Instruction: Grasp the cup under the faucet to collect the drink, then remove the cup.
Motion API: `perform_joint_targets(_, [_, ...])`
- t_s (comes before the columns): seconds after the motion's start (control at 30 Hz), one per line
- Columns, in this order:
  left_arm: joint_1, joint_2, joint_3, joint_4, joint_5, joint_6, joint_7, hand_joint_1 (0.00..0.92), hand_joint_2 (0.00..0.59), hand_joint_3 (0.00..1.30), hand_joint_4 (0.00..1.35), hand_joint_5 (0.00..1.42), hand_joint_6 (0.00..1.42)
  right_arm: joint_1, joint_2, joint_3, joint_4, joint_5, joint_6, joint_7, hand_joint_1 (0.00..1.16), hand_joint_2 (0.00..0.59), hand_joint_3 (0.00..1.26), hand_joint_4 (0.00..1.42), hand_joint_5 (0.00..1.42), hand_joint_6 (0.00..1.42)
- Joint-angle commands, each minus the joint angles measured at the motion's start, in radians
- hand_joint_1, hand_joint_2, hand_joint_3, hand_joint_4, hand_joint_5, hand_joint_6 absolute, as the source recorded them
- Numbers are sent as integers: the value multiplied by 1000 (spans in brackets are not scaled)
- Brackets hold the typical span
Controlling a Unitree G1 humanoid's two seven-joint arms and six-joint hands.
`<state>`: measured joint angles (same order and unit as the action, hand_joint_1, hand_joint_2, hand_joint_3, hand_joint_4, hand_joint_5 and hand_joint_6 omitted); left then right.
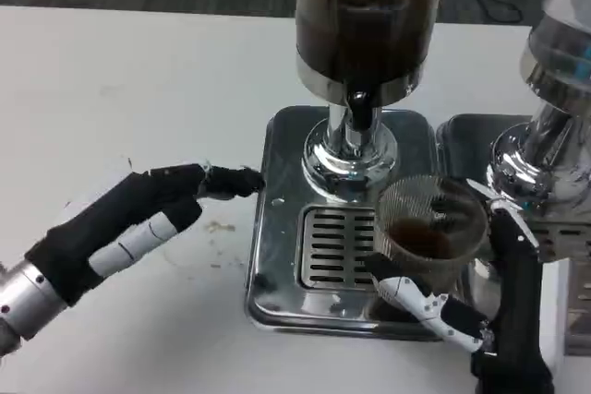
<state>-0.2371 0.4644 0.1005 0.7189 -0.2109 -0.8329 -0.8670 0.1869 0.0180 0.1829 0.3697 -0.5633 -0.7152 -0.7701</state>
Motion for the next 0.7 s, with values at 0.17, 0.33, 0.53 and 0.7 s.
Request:
perform_joint_targets(0.17, [-9, 32, -19, -29, 95, -155, 62, 0, 46, 265, 65, 112, 147, 65, -30, -41, -182, 30, 14, 80, 928, 88, 768, 999, 1189, 1424])
perform_joint_targets(0.33, [13, 53, -25, -77, 107, -204, 82, 0, 39, 242, 34, 80, 126, 98, -47, -59, -261, 52, 30, 145, 928, 88, 784, 1011, 1201, 1424])
perform_joint_targets(0.53, [60, 108, -33, -163, 99, -254, 97, 0, 35, 212, 1, 51, 110, 137, -54, -77, -337, 94, 42, 219, 928, 88, 801, 1013, 1212, 1424])
perform_joint_targets(0.7, [104, 149, -33, -228, 71, -264, 102, 0, 31, 206, 0, 44, 109, 169, -50, -88, -391, 141, 46, 278, 928, 88, 808, 1025, 1214, 1424])
